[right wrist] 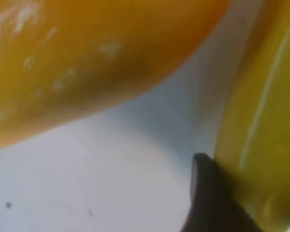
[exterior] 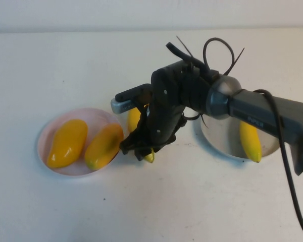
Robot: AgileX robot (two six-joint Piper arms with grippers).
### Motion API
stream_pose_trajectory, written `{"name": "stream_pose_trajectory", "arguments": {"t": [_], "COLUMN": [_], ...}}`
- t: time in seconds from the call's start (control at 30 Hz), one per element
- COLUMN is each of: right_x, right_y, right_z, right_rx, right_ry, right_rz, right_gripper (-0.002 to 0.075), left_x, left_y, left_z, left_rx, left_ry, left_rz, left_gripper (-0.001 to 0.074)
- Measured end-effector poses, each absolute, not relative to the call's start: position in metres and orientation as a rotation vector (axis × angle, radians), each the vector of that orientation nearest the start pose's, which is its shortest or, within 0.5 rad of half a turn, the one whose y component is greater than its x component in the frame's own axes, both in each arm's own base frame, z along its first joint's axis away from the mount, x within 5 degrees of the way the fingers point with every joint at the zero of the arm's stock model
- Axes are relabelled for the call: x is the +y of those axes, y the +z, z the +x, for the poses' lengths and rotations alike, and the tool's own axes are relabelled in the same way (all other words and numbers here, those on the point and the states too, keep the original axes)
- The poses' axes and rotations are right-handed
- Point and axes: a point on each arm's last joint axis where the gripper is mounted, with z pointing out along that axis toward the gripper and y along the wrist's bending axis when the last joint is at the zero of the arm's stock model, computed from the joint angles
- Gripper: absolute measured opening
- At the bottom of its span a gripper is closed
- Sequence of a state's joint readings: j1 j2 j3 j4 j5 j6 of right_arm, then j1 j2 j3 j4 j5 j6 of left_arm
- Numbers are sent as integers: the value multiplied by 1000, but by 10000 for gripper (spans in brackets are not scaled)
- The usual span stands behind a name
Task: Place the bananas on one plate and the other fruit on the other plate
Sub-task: Put another type of fruit in the right plate
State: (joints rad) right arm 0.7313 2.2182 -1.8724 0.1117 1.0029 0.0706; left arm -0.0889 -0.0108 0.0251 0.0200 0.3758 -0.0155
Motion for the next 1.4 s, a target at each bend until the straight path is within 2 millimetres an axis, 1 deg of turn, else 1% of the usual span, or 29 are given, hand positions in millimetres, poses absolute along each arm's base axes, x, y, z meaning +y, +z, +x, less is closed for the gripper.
{"name": "stream_pose_trajectory", "arguments": {"t": [0.07,0.17,0.23,0.27,0.37,0.43,0.5,0.6,0.7,0.87,0.97,1.03,1.13,1.27,1.33,1.4], "right_x": [320,303,285,276,238,213,193,173,167,166,166,167,167,166,164,163], "right_y": [211,244,263,266,280,278,271,253,240,225,215,211,210,211,219,233], "right_z": [347,342,337,334,325,321,320,322,326,335,338,339,339,338,335,330], "right_rx": [2744,2725,2713,2720,2717,2731,2756,2801,2829,2842,2863,2871,2874,2878,2871,2843], "right_ry": [300,298,297,293,272,256,239,201,184,184,173,168,164,148,151,167], "right_rz": [-836,-750,-695,-669,-530,-423,-335,-253,-222,-197,-196,-196,-198,-207,-206,-209], "right_gripper": [298,297,297,297,296,296,296,296,296,302,336,375,411,422,424,424], "left_x": [-4,-4,-4,-4,-4,-4,-4,-4,-4,-4,-4,-4,-4,-4,-4,-4], "left_y": [172,172,172,172,172,172,172,172,172,172,172,172,172,172,172,172], "left_z": [52,52,52,52,52,52,52,52,52,52,52,52,52,52,52,52], "left_rx": [1872,1872,1872,1872,1872,1872,1872,1872,1872,1872,1872,1872,1872,1872,1872,1872], "left_ry": [-52,-52,-52,-52,-52,-52,-52,-52,-52,-52,-52,-52,-52,-52,-52,-52], "left_rz": [81,81,81,81,81,81,81,81,81,81,81,81,81,81,81,81], "left_gripper": [-4,-4,-4,-4,-4,-4,-4,-4,-4,-4,-4,-4,-4,-4,-4,-4]}}
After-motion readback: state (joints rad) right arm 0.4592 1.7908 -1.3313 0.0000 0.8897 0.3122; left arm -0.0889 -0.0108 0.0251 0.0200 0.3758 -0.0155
